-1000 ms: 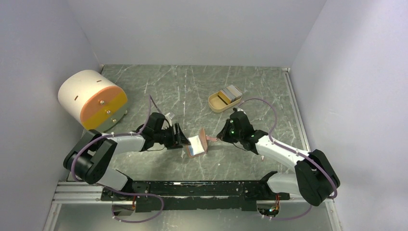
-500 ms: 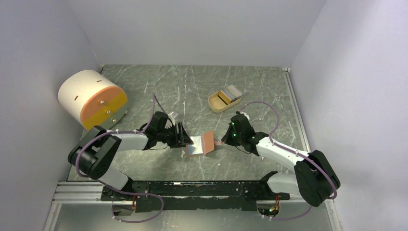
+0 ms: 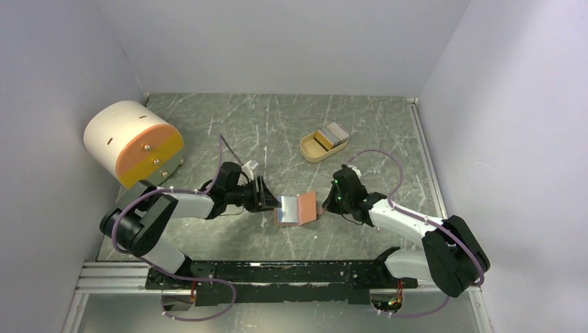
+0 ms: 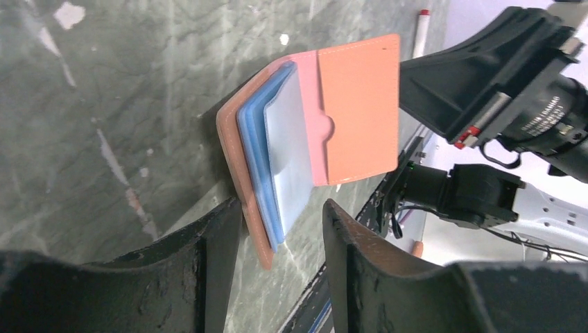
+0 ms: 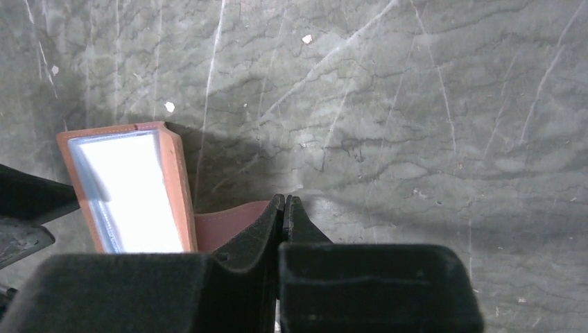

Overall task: Put the credit cards into the card holder
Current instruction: Open the card holder at the center of the board.

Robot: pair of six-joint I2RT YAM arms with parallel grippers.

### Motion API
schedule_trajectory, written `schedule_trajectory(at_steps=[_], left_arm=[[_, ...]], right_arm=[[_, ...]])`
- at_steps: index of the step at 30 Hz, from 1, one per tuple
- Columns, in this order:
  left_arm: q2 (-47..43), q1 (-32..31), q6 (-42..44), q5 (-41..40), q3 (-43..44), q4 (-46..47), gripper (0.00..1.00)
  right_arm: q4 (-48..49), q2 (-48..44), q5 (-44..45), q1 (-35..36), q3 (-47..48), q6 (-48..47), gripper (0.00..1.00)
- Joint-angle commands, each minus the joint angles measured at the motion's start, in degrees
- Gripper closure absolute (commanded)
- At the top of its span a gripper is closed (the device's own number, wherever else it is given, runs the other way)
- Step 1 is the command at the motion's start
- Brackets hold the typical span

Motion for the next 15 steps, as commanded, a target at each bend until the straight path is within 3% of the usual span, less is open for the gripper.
schedule_trajectory(at_steps=[1, 15], left_arm=[[0.72, -0.47, -2.3, 4.7, -1.23, 10.27, 0.5], [5.76, -1.0, -5.69, 7.77, -2.96, 20.81, 0.48]], right_arm=[[1.27, 0.07, -0.32, -0.39, -0.36, -0.3, 1.0], [1.62, -0.89, -0.76, -0.39, -0.74, -0.22, 1.0]])
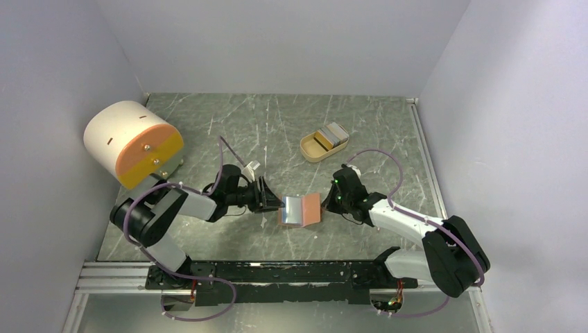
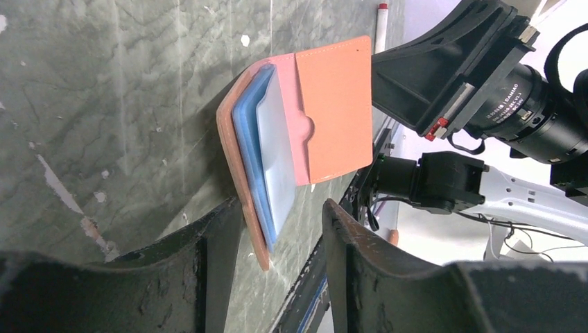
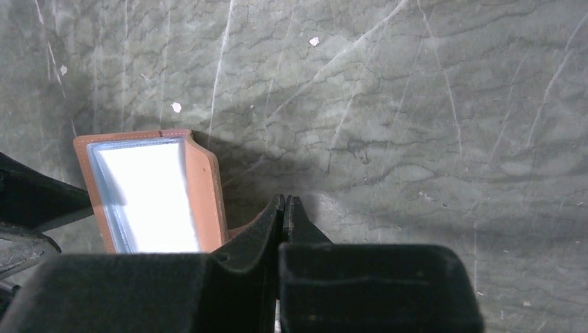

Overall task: Put the credit cards into the card holder
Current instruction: Open the card holder at the center of the board.

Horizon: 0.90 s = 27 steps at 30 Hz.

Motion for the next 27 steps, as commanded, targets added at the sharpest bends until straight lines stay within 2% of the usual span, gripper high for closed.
schedule_trajectory(at_steps=[1, 3, 14, 19, 24, 27], left_arm=[[1.38, -1.13, -0.73, 2.31, -0.4, 6.51, 0.48], [2.11, -1.75, -1.06, 2.1, -0.53, 8.62, 0.47], [8.81, -2.38, -11.26, 5.4, -4.08, 33.05, 0.52], [10.44, -2.48, -10.24, 4.09, -4.32, 30.24, 0.51], [9.0, -2.75, -6.28, 1.18, -3.34, 21.59, 0.47], [8.44, -3.12, -4.93, 0.14, -2.51, 19.35, 0.5]], right_arm=[[1.27, -0.65, -0.5, -0.41, -0.56, -0.22, 1.0], [1.61, -0.43, -0.85, -0.37, -0.67, -0.22, 1.0], [1.01, -0.23, -0.31, -0.44, -1.14, -0.66, 1.0], [1.68, -0.3, -0.72, -0.38, -1.5, -0.36, 1.0], [1.93, -0.25, -0.82, -0.38, -1.51, -0.48, 1.0], [2.11, -0.21, -0.92, -0.44, -1.67, -0.4, 1.0]])
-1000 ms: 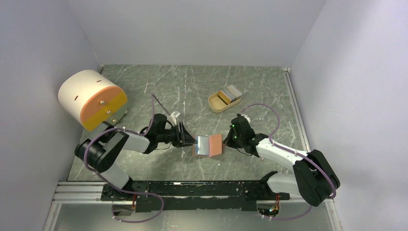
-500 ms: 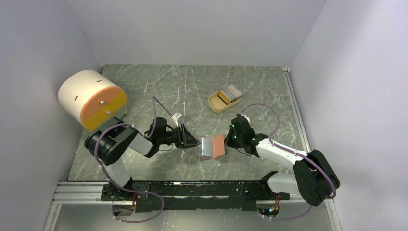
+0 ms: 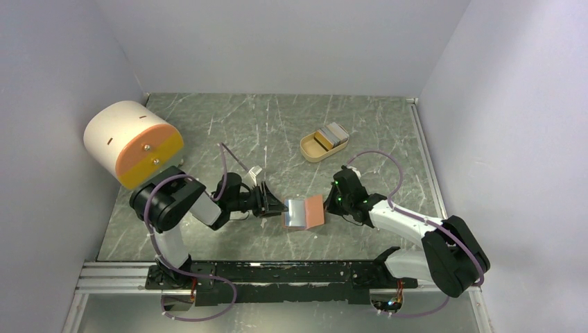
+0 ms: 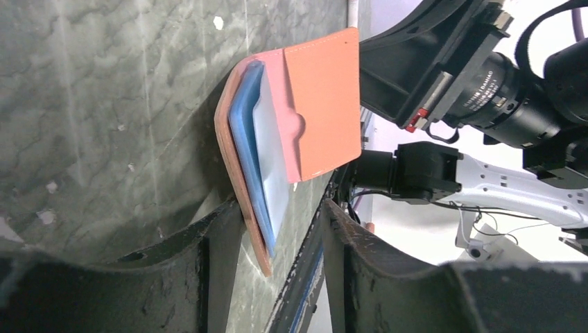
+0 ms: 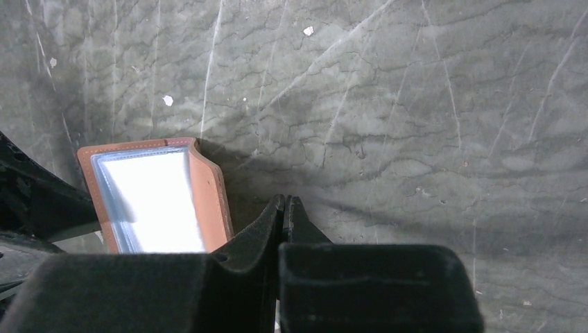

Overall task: Put the credit cards into the card holder
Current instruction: Open the card holder at the center of the board.

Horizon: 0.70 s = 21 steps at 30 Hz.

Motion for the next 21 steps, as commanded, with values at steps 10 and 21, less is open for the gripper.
schedule_trajectory(at_steps=[10, 21], left_arm=[[-4.23, -1.98, 7.55, -5.35, 4.36, -11.52, 0.91], [-14.93, -1.95, 9.85, -12.08, 1.79, -25.66, 0.91]], right_arm=[[-0.23, -0.45, -0.76, -0.39, 0.4, -0.93, 0.89], [-20.13, -13.66, 0.14, -0.35, 13.61, -3.47, 0.45]])
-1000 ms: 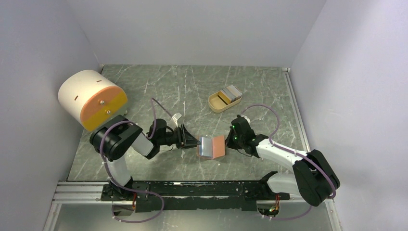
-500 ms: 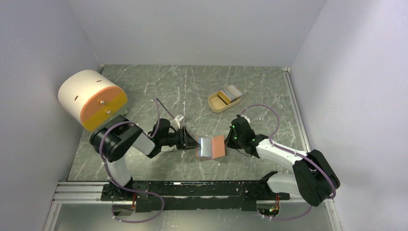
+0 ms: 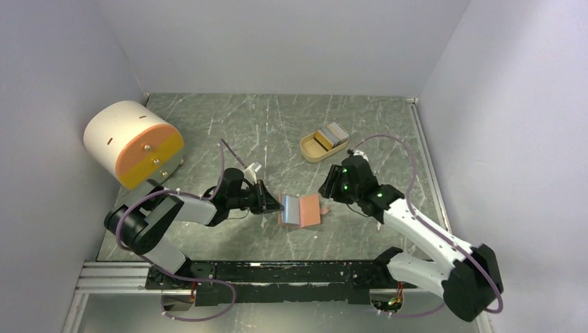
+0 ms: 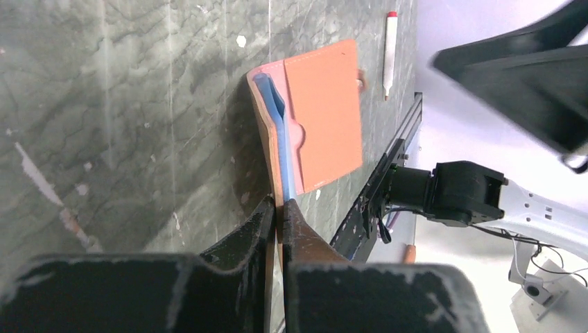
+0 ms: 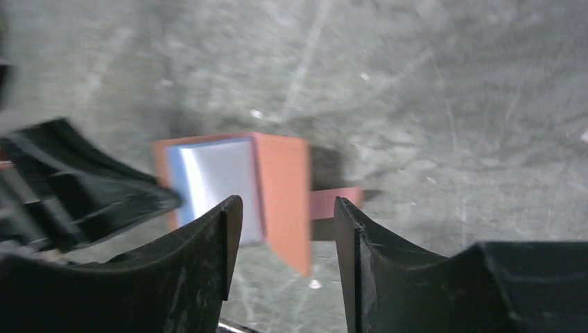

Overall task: Put the credit cards into the card holder
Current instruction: Open the card holder at the center of the board.

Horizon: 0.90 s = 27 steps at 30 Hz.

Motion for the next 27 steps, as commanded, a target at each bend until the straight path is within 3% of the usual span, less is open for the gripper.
schedule_trajectory(at_steps=[1, 5, 11, 18, 27], left_arm=[[-4.25, -0.35, 1.26, -3.92, -1.85, -3.84, 0.91], [-6.58, -0.36, 1.14, -5.44, -2.94, -5.74, 0.91], [-8.11, -0.31, 0.83, -5.69, -3.7, -6.73, 0.91], [-9.49, -0.28, 0.03, -6.27, -5.07, -7.23, 0.91], [-10.17, -0.31, 0.86, -6.38, -4.5, -8.45, 0.91]], right_arm=[[-3.65, -6.33, -3.09, 0.02, 4.0, -0.69, 0.43], [3.16, -5.37, -5.99, 3.95, 3.58, 0.63, 0.41], [10.03, 4.54, -1.27, 14.46, 4.78, 1.5, 0.4], [16.98, 15.24, -3.29, 16.32, 4.41, 1.14, 0.37], [19.61, 20.79, -4.75, 18.29, 4.38, 2.08, 0.34]])
